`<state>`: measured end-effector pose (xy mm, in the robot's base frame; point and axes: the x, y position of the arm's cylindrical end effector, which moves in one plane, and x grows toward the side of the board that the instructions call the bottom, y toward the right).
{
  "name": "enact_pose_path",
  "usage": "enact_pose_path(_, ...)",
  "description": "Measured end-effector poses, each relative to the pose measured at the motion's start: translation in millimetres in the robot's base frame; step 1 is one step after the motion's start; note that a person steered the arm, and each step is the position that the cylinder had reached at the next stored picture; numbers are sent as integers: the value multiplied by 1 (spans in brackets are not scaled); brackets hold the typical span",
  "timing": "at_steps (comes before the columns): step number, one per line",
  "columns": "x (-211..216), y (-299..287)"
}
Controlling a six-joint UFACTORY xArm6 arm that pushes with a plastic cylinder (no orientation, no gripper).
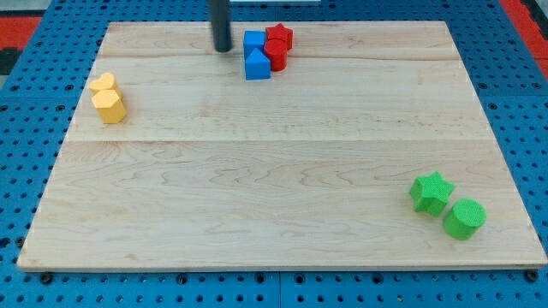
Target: Separate the yellow blocks
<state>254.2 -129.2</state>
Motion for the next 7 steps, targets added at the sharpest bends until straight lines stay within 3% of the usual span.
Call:
enact_pose_path(2,70,-175)
enact_pose_path(4,159,-57)
enact_pose_path(6,195,-103)
enact_pose_path(7,204,20)
